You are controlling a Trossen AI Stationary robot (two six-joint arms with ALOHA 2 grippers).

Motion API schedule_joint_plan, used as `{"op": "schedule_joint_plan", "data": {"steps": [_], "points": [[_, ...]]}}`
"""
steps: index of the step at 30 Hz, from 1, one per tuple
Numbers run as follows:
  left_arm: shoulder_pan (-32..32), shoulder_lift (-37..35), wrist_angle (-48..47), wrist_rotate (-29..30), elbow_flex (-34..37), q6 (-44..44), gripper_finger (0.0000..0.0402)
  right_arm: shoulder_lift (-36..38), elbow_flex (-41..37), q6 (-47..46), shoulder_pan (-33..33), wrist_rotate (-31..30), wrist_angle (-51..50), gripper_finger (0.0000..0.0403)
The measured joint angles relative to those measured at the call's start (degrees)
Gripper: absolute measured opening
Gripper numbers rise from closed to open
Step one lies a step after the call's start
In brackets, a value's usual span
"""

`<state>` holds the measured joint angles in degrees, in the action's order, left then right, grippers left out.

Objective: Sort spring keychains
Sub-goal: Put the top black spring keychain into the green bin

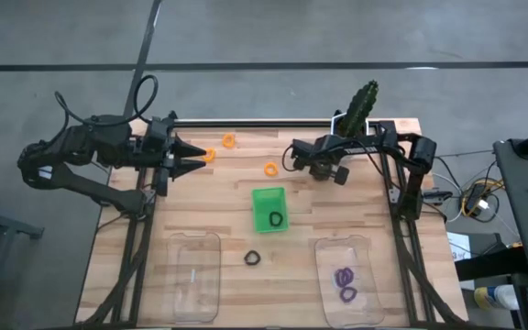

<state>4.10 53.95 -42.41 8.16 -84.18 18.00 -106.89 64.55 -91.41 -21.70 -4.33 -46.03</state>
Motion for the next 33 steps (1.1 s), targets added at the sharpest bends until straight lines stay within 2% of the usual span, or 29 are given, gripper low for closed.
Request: {"op": "schedule_joint_plan", "data": {"steps": [11, 13, 19, 22, 26, 29, 33], "points": [[0.0, 0.0, 0.4, -0.8, 0.0, 0.0, 0.0145, 0.1, 0.2, 5.0, 0.8, 12.6, 0.0, 0.0008], [0.0, 0.0, 0.4, -0.8, 0.0, 0.0, 0.0145, 0.2, 0.2, 5.4, 1.0, 13.5, -0.3, 0.0008], [0.0, 0.0, 0.4, -1.1, 0.0, 0.0, 0.0145, 0.8, 2.1, 9.5, 1.7, 11.4, -0.8, 0.0008], [0.0, -0.1, 0.4, -1.2, 0.0, 0.0, 0.0145, 0.8, 3.9, 15.6, 2.1, 10.9, -3.1, 0.0008], [0.0, -0.1, 0.4, -1.2, 0.0, -0.4, 0.0145, 0.9, 6.7, 31.4, 3.9, 11.1, -4.3, 0.0008], [0.0, -0.1, 0.4, -1.2, 0.0, -0.4, 0.0145, 0.9, 8.5, 39.6, 5.3, 12.7, -6.6, 0.0011], [0.0, -0.1, 0.4, -1.2, 0.0, -0.3, 0.0145, 0.9, 9.1, 45.9, 6.4, 15.2, -8.9, 0.0042]]}}
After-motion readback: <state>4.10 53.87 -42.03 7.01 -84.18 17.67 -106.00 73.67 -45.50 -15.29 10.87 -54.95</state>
